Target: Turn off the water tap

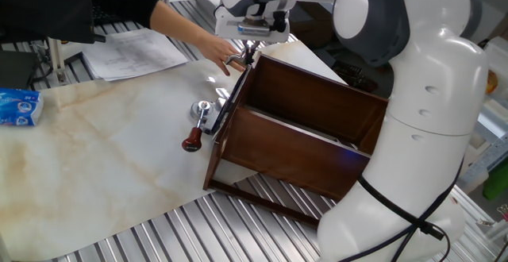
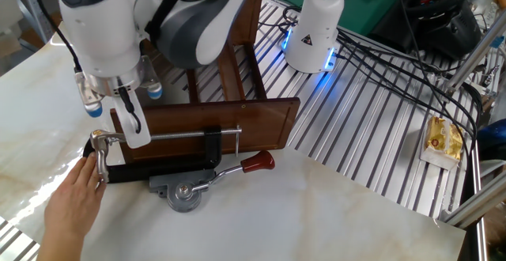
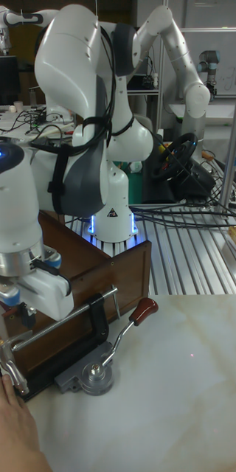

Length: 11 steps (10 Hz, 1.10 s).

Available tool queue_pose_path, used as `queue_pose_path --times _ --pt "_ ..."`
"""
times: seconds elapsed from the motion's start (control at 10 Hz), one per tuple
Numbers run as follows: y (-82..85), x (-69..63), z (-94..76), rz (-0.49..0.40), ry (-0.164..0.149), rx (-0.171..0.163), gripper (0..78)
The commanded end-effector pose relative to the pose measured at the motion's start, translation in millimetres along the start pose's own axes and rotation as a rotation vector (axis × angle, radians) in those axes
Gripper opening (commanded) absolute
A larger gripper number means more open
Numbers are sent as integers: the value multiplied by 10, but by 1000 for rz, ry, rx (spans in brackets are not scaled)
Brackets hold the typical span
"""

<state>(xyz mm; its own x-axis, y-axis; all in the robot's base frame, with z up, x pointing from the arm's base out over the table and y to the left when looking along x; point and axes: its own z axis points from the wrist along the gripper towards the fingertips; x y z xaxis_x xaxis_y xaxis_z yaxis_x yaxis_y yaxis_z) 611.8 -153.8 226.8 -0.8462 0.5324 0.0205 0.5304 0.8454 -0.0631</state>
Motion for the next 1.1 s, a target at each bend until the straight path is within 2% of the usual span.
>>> queue_pose_path --times 0.1,1.1 --pt "-2 -15 -25 7 -9 -10 0" --pt "-2 -15 -25 34 -39 -22 0"
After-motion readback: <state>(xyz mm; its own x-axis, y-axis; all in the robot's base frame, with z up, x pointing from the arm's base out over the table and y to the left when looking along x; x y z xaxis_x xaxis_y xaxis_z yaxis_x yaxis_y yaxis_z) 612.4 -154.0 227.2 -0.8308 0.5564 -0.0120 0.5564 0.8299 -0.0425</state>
